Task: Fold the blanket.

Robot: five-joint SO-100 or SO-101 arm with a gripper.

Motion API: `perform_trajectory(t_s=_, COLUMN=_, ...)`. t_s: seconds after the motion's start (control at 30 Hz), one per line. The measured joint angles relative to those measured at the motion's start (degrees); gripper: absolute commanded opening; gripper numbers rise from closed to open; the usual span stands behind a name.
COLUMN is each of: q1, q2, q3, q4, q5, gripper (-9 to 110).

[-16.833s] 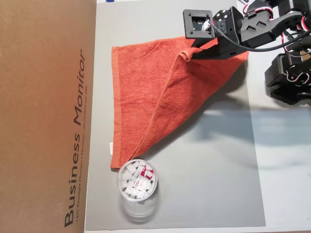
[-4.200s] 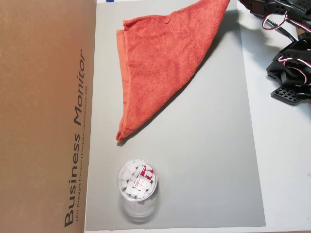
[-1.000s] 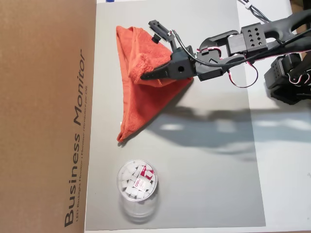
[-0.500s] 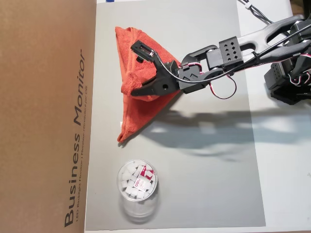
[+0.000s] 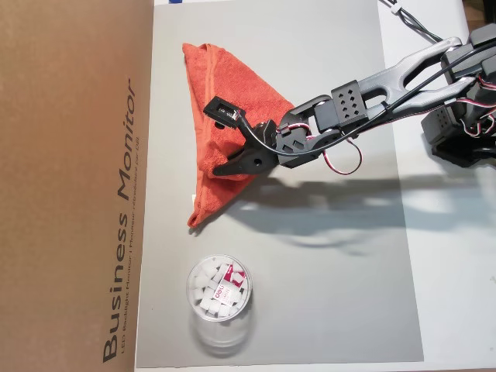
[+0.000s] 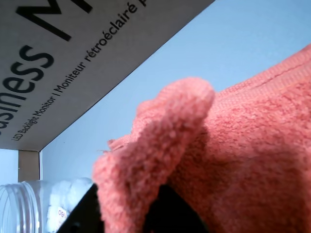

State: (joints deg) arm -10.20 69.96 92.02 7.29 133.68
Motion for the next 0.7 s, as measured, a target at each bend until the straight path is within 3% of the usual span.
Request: perform_trajectory(t_s=0.7, q1=-1.2, q2=-14.4, q3=-9.7, q4=0.0, q5=0.0, gripper=0)
